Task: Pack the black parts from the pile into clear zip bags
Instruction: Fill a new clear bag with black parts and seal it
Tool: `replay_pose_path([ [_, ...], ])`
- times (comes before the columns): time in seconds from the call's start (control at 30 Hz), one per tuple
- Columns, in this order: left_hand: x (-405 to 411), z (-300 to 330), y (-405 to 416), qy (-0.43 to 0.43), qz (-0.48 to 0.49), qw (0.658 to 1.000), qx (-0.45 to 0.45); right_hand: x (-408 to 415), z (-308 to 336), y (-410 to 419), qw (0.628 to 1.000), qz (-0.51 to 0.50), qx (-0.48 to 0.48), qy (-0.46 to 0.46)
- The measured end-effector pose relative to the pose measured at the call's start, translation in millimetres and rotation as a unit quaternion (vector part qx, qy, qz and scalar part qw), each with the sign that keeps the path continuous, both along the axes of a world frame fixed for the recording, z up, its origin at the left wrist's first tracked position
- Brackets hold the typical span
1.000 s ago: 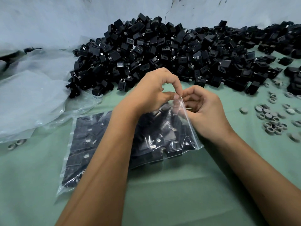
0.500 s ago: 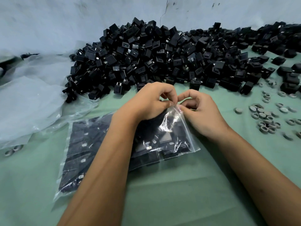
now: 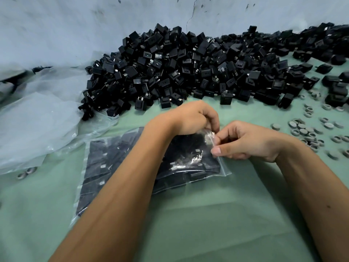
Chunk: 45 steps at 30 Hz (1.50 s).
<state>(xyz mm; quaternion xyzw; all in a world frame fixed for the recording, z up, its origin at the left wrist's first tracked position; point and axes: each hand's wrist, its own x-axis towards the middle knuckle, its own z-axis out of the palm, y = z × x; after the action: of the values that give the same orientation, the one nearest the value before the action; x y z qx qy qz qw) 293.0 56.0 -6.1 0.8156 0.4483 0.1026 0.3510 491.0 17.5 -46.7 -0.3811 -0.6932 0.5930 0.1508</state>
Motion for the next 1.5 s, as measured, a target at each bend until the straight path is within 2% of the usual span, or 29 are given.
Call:
replay_pose_path([
  [0.1,5,0,8,0.044,-0.008,0.998,-0.032,0,2,-1,1.0,0.016,0.01,-0.025],
  [0.23,4,0,13,0.079,-0.008,0.995,-0.062,-1,3,-2,0.999,-0.023,0.012,-0.022],
  [0.43,-4,8,14,0.114,0.007,0.992,-0.051,0,4,4,0.994,-0.103,0.013,-0.028],
  [0.57,-11,14,15,0.144,0.023,0.988,-0.042,-6,4,18,0.984,-0.154,0.07,-0.062],
  [0.77,-36,11,18,0.096,0.063,0.993,-0.026,-28,5,45,0.947,-0.222,0.19,-0.134],
  [0.87,-52,9,15,0.076,0.082,0.994,-0.019,-47,6,51,0.932,-0.217,0.247,-0.153],
  [0.97,-65,5,11,0.089,0.103,0.991,0.002,-64,3,53,0.931,-0.198,0.277,-0.132],
  [1.1,-81,-3,8,0.069,0.127,0.989,0.003,-76,1,60,0.942,-0.157,0.281,-0.095],
  [1.3,-89,-9,12,-0.063,0.165,0.983,-0.051,-85,6,76,0.971,-0.073,0.223,-0.052],
  [1.4,-92,-10,16,-0.093,0.164,0.979,-0.08,-83,14,85,0.974,-0.065,0.199,-0.083],
  [1.5,-94,-9,21,-0.084,0.148,0.982,-0.087,-76,22,92,0.968,-0.079,0.163,-0.171],
])
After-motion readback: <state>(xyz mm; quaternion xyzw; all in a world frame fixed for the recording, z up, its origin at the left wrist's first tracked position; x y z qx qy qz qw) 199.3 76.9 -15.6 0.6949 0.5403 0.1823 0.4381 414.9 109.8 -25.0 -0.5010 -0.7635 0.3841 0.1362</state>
